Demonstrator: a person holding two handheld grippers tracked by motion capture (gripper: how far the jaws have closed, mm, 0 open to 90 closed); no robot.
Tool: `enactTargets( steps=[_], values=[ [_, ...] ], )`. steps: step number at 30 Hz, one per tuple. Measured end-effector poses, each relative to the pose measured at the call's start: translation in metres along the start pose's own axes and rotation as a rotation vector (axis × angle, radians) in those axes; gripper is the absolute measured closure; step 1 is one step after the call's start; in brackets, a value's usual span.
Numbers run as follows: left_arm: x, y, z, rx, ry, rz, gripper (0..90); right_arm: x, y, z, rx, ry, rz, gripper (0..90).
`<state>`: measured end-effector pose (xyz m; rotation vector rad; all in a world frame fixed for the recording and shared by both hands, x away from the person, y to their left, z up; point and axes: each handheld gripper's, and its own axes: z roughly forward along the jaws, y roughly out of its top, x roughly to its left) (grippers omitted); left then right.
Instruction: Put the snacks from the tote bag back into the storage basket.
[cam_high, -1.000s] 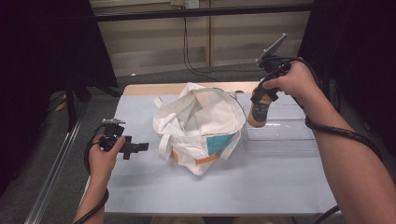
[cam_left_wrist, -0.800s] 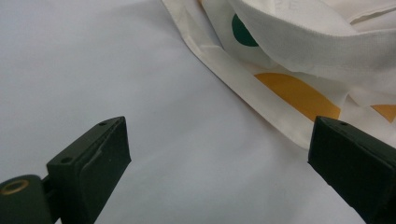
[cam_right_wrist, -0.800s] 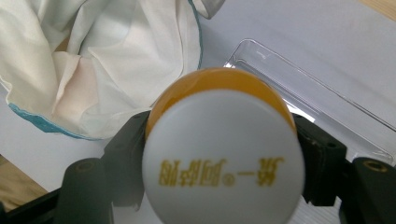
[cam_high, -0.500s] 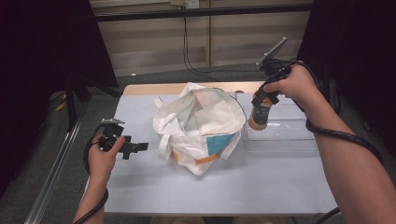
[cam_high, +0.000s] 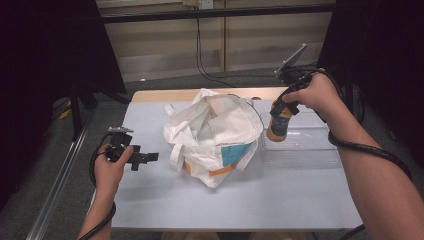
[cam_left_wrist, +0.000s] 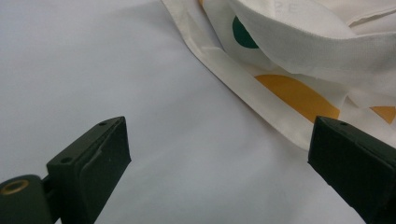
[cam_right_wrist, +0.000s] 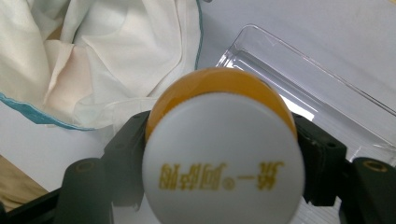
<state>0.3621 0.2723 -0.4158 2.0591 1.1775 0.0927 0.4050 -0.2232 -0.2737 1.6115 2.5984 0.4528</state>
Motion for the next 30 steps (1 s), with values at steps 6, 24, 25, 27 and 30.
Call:
enactTargets(
  steps=[6, 24, 25, 27, 30],
  values=[
    [-0.001, 0.000, 0.001, -0.005, -0.004, -0.003, 5.3, 0.000, -0.003, 0.001, 0.004, -0.001, -0.009, 30.4],
    [-0.002, 0.001, 0.002, 0.002, -0.004, 0.002, 5.3, 0.003, -0.010, 0.008, 0.010, 0.001, -0.020, 30.4],
    [-0.002, 0.000, 0.002, 0.004, -0.006, 0.002, 5.3, 0.003, -0.010, 0.008, 0.009, 0.004, -0.018, 30.4],
    [-0.001, 0.001, 0.002, 0.011, -0.006, 0.006, 5.3, 0.003, -0.011, 0.008, 0.015, -0.002, -0.020, 30.4],
    [-0.002, 0.001, 0.002, 0.004, -0.006, 0.004, 5.4, 0.004, -0.012, 0.009, 0.017, 0.005, -0.015, 30.4]
  ],
)
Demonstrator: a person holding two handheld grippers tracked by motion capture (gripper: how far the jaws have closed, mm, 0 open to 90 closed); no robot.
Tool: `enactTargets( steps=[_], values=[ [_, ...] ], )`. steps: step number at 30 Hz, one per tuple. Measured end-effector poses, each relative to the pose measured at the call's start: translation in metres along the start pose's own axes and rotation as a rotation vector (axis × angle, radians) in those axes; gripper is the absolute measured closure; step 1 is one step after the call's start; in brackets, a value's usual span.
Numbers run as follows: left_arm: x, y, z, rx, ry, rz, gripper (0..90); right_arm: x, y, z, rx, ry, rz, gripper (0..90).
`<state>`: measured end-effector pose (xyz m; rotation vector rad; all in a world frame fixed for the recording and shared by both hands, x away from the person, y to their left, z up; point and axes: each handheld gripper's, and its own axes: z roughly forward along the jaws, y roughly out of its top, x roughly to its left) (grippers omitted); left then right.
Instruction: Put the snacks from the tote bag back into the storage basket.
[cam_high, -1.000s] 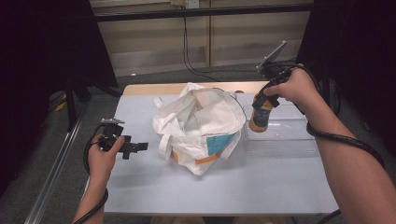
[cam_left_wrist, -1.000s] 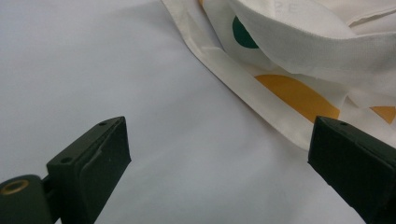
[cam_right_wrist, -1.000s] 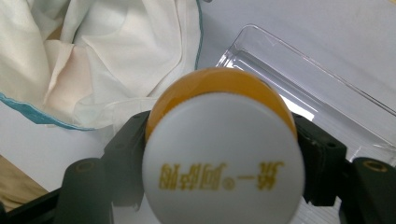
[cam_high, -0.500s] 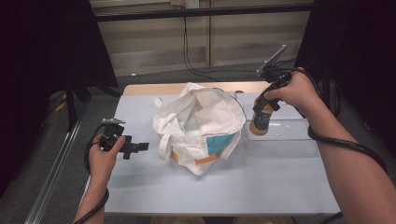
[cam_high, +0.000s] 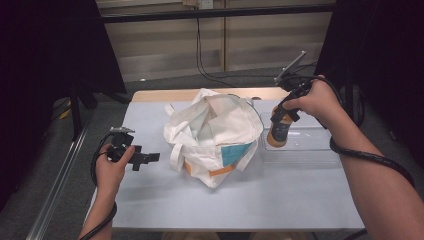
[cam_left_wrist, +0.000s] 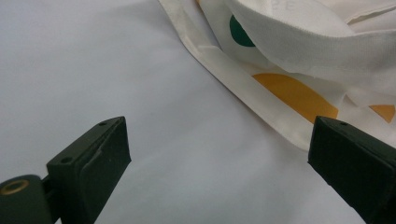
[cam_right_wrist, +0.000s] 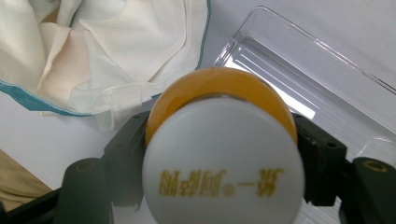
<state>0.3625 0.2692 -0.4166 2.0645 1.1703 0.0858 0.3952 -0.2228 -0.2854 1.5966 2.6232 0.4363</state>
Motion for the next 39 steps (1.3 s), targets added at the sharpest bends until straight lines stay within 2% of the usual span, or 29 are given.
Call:
enactTargets(
  steps=[12, 23, 32, 39],
  values=[
    [0.000, 0.000, 0.000, 0.005, 0.002, 0.003, 5.3, -0.001, -0.002, 0.006, 0.006, 0.001, -0.006, 30.4],
    [0.001, -0.001, 0.000, -0.006, 0.003, -0.015, 5.3, 0.002, -0.001, 0.011, 0.006, 0.008, -0.012, 30.4],
    [0.000, -0.001, 0.000, -0.007, 0.003, -0.013, 5.3, 0.004, -0.002, 0.016, 0.015, 0.010, -0.019, 30.3],
    [0.000, -0.001, 0.001, 0.000, 0.000, -0.008, 5.3, 0.005, -0.003, 0.018, 0.017, 0.007, -0.007, 30.3]
  ],
)
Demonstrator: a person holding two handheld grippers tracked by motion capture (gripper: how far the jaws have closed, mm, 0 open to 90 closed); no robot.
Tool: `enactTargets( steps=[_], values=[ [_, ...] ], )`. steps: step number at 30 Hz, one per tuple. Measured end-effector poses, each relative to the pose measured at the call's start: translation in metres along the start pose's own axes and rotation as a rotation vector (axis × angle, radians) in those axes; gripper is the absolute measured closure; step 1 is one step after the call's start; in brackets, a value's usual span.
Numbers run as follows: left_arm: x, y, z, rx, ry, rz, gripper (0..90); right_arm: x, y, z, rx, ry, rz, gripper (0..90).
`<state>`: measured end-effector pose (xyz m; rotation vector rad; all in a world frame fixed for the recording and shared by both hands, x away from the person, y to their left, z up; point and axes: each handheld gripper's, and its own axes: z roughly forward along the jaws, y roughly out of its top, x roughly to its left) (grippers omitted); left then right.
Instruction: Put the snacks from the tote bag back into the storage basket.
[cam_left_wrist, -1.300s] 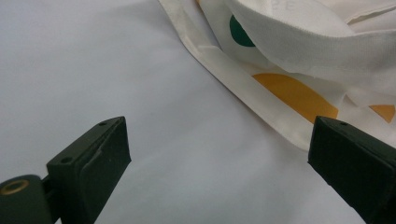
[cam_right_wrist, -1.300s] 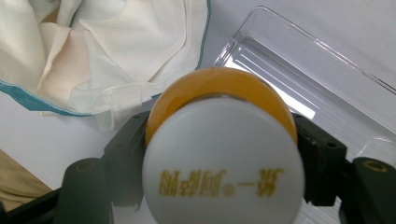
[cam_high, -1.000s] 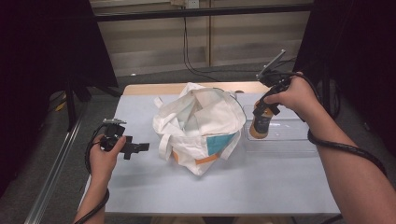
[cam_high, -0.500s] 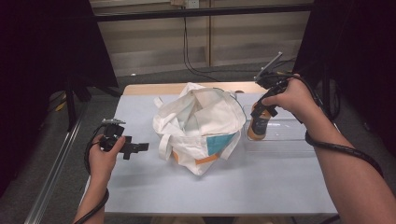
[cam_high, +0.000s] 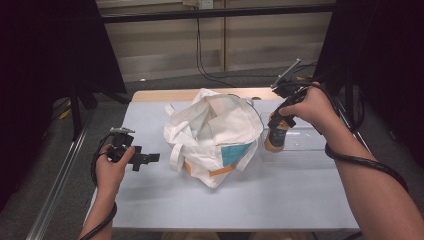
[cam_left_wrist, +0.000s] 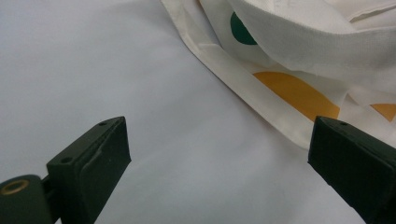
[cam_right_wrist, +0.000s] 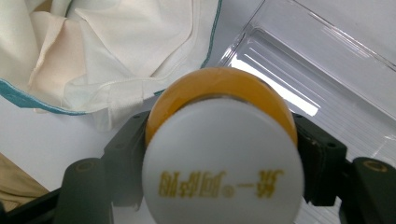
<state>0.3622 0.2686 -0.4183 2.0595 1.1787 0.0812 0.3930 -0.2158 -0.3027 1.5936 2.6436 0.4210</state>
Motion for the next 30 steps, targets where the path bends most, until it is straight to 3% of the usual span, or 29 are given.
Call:
enactTargets(
  steps=[9, 30],
  values=[
    [0.001, 0.000, 0.000, 0.017, -0.005, 0.009, 5.4, -0.001, -0.002, 0.001, 0.003, -0.003, 0.000, 30.3],
    [0.001, 0.000, 0.000, 0.002, 0.000, 0.003, 5.3, -0.001, -0.006, 0.010, 0.009, -0.007, 0.007, 30.3]
  ],
)
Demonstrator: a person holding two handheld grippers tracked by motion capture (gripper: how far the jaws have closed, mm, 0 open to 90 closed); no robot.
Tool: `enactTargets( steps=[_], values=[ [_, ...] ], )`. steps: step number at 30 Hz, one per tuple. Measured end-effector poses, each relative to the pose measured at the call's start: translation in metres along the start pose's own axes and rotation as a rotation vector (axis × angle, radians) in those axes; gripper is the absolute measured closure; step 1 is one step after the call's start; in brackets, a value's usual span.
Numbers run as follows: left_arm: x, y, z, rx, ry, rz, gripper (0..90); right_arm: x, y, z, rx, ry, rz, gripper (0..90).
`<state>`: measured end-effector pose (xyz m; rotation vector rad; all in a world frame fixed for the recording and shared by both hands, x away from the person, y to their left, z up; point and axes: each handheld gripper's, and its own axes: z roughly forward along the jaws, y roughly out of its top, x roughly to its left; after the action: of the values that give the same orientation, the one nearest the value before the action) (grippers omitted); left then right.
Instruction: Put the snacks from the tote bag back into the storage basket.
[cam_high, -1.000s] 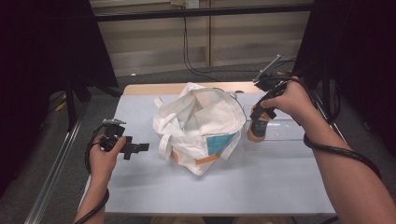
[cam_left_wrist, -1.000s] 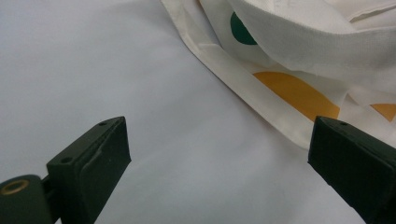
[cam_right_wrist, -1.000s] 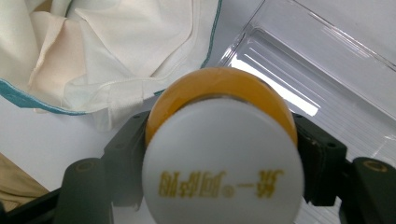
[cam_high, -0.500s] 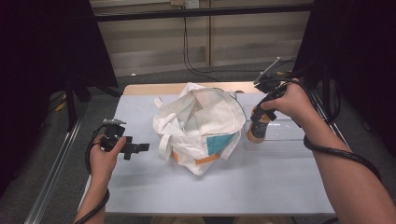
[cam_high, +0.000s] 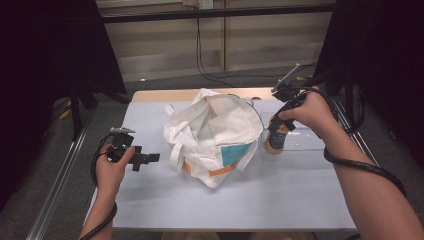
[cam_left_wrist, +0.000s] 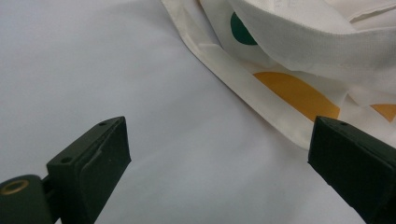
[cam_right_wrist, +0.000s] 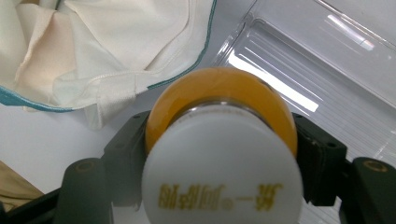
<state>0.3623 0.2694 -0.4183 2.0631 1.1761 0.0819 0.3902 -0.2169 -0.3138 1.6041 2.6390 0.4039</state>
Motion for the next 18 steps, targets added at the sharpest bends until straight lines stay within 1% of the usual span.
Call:
enactTargets(
  steps=[1, 4, 7, 11, 18],
  values=[
    [0.0000, 0.0000, -0.0001, 0.000, -0.004, -0.002, 5.3, 0.0001, -0.0001, 0.0002, 0.001, 0.000, 0.003, 30.3],
    [0.0001, 0.0003, -0.0005, 0.001, 0.001, 0.005, 5.3, 0.0002, -0.0008, 0.0020, -0.001, 0.002, 0.009, 30.3],
    [0.0000, 0.0002, -0.0007, -0.001, 0.004, 0.004, 5.3, -0.0001, -0.0016, 0.0047, 0.001, 0.000, 0.004, 30.3],
    [-0.0002, 0.0003, -0.0010, -0.005, 0.001, -0.005, 5.3, -0.0005, -0.0023, 0.0066, 0.002, -0.005, 0.016, 30.3],
    [0.0001, 0.0005, -0.0010, 0.001, 0.004, 0.005, 5.3, 0.0005, -0.0032, 0.0092, 0.007, -0.011, 0.018, 30.3]
  ],
)
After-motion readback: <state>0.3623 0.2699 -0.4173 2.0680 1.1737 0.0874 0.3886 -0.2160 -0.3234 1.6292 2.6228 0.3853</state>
